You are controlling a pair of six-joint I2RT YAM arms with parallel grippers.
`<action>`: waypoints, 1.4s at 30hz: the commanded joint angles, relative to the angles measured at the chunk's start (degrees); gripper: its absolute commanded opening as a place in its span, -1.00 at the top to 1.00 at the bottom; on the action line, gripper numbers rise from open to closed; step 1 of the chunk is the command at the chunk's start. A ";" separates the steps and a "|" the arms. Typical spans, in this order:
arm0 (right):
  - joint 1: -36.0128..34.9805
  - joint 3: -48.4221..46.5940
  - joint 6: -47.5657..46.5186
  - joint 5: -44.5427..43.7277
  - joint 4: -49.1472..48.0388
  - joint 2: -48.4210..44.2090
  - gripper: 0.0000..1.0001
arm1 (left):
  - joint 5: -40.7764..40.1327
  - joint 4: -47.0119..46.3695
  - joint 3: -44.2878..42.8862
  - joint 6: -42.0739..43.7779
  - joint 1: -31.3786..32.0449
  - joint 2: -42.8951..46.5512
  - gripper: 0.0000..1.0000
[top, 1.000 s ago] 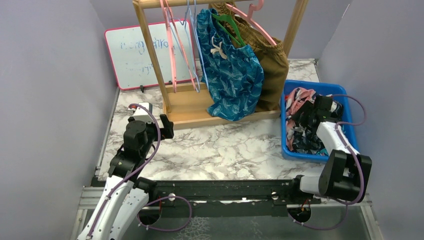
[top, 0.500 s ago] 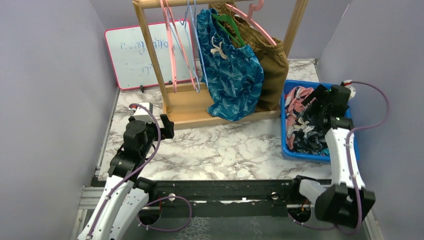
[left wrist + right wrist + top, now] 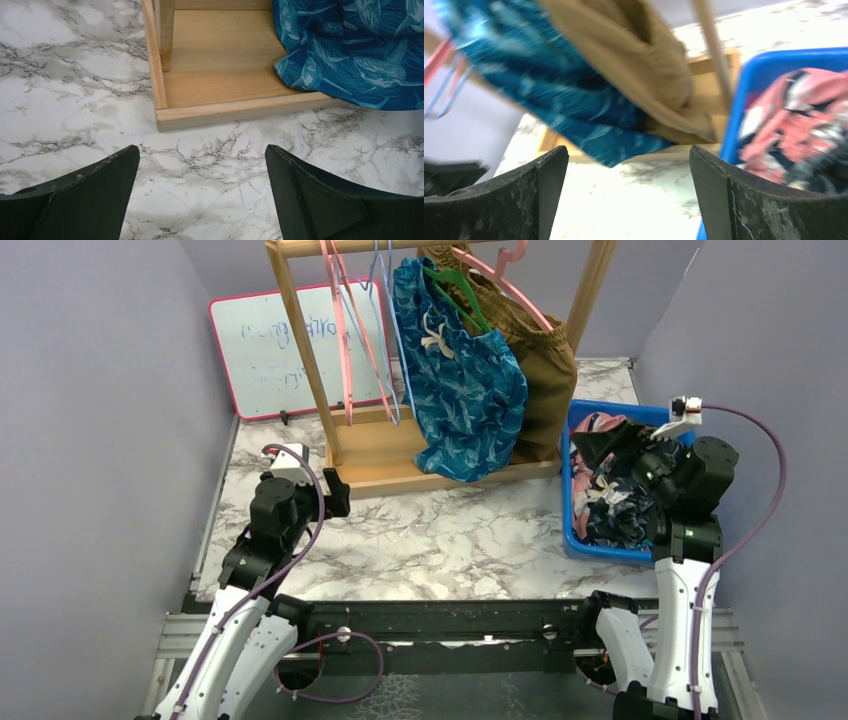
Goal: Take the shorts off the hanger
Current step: Pick up the hanger from the clothes rod.
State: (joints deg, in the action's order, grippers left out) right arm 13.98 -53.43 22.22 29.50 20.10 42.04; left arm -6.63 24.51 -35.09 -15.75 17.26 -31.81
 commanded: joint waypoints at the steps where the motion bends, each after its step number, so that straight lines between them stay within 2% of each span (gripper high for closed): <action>1: 0.08 -0.81 -0.79 24.42 -3.29 -1.83 -0.82 | 1.82 -1.61 -0.06 0.26 -0.34 -0.17 -0.98; 6: 0.11 -7.73 -5.27 36.12 2.93 -0.93 -0.82 | 1.22 -1.61 0.01 0.11 -0.29 0.47 -0.98; 9: 0.09 -9.06 -3.54 44.03 4.22 0.64 -0.77 | 1.10 -1.53 0.02 0.02 -0.30 0.77 -0.98; 14: 0.08 -12.72 -9.49 41.95 14.70 2.54 -0.75 | 1.35 -1.51 -0.04 -0.07 -0.30 0.79 -0.98; 18: 0.00 -13.45 -9.37 41.94 17.33 4.94 -0.63 | 1.76 -1.57 -0.06 -0.07 -0.29 0.85 -0.98; 23: -0.26 -16.05 -9.87 42.59 18.87 5.31 -0.62 | 1.56 -1.56 0.10 0.02 -0.33 1.62 -0.98; 28: -0.46 -15.99 -10.58 39.52 20.94 7.57 -0.59 | 1.70 -1.59 0.11 -0.07 -0.30 1.58 -0.98; 33: -3.52 -14.77 -11.58 32.57 21.84 9.28 -0.57 | 1.89 -1.63 0.11 -0.03 -0.29 1.32 -0.98; 38: -15.73 -11.01 -8.72 19.71 17.33 11.47 -0.54 | 1.89 -1.65 0.11 0.01 -0.29 0.84 -0.98; 42: -24.41 -8.48 -5.57 13.43 10.63 12.35 -0.54 | 1.88 -1.53 0.11 0.10 -0.29 0.55 -0.98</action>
State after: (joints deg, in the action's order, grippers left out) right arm -4.78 -63.44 13.37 52.90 37.45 54.13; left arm -5.80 24.51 -35.09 -15.79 17.26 -31.09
